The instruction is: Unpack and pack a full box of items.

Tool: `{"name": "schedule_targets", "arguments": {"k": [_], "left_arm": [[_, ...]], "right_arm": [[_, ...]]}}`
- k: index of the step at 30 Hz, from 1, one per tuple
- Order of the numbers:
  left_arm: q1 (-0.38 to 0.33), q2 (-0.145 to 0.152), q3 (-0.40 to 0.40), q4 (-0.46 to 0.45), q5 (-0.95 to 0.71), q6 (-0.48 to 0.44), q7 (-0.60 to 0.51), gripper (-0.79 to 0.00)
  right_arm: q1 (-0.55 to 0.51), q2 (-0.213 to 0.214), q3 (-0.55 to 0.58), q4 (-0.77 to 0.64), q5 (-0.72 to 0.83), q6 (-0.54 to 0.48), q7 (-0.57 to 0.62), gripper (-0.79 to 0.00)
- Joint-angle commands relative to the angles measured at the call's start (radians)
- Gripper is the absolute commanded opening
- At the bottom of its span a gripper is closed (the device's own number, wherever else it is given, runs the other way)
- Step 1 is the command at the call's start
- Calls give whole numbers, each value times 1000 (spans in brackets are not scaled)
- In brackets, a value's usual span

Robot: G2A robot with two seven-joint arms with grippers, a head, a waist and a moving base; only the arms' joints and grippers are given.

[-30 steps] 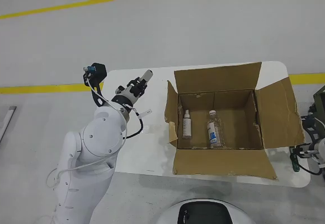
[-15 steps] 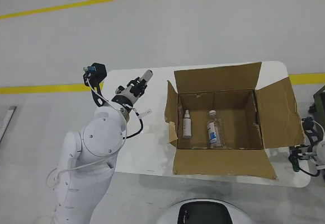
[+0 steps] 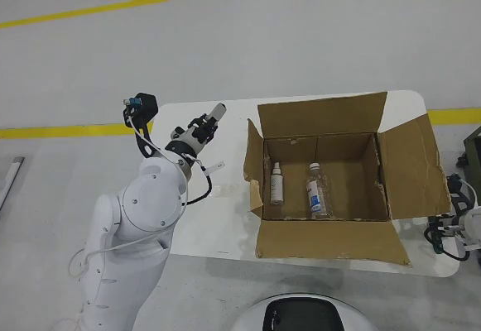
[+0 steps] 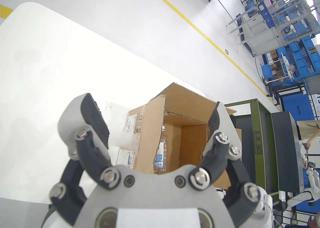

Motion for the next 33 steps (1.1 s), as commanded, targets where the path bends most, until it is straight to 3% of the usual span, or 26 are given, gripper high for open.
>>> {"name": "schedule_targets", "arguments": {"k": [1,27,31,33], "left_arm": [[0,0,0,0,0,0,0,0],[0,0,0,0,0,0,0,0],[0,0,0,0,0,0,0,0],[0,0,0,0,0,0,0,0]], "right_arm": [[-1,1,0,-1,2,3,-4,-489],[13,7,-33,27,-2,28,-11,-514],[16,9,-37,29,-2,30,-11,-539],[16,9,-38,30,-1,31,-11,-616]]}}
